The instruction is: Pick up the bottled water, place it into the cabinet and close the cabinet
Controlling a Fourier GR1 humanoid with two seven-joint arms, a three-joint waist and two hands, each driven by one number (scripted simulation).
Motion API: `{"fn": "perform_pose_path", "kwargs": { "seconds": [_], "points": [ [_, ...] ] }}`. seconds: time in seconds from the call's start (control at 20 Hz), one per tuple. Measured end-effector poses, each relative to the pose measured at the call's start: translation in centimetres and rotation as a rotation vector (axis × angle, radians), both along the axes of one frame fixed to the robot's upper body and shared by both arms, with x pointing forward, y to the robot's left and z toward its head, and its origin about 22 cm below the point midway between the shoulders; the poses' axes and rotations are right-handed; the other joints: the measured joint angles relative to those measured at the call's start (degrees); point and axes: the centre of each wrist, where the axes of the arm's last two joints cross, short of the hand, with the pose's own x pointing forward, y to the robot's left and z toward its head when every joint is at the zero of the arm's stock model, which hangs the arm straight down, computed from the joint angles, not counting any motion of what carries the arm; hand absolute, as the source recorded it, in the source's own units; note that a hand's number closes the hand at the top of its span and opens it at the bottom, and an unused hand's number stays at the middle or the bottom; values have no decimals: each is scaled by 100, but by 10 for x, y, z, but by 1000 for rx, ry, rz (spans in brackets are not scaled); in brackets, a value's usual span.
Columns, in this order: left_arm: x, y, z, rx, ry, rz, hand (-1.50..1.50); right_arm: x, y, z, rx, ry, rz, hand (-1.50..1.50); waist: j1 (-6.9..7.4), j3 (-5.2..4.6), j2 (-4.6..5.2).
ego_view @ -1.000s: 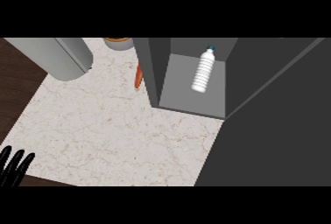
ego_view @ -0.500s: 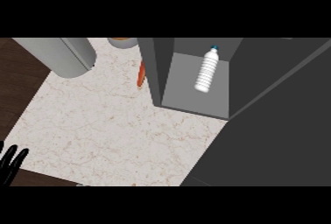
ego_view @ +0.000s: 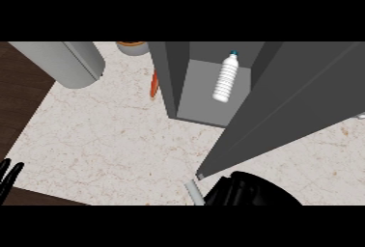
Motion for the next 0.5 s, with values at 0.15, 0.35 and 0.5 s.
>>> {"fn": "perform_pose_path", "kwargs": {
  "seconds": [0.15, 0.35, 0.5],
  "points": [
    [-2, 4, 0, 2, 13, 12, -150, 33, 9, 2, -13, 40, -134, 150, -125, 21, -24],
    [-6, 9, 0, -10, 33, 19, -150, 80, 24, 9, -40, 77, -269, 150, -223, 39, -51],
    [-10, 9, -3, -14, 41, 23, -150, 117, 33, 17, -64, 95, -340, 150, -298, 53, -59]
  ]
}}
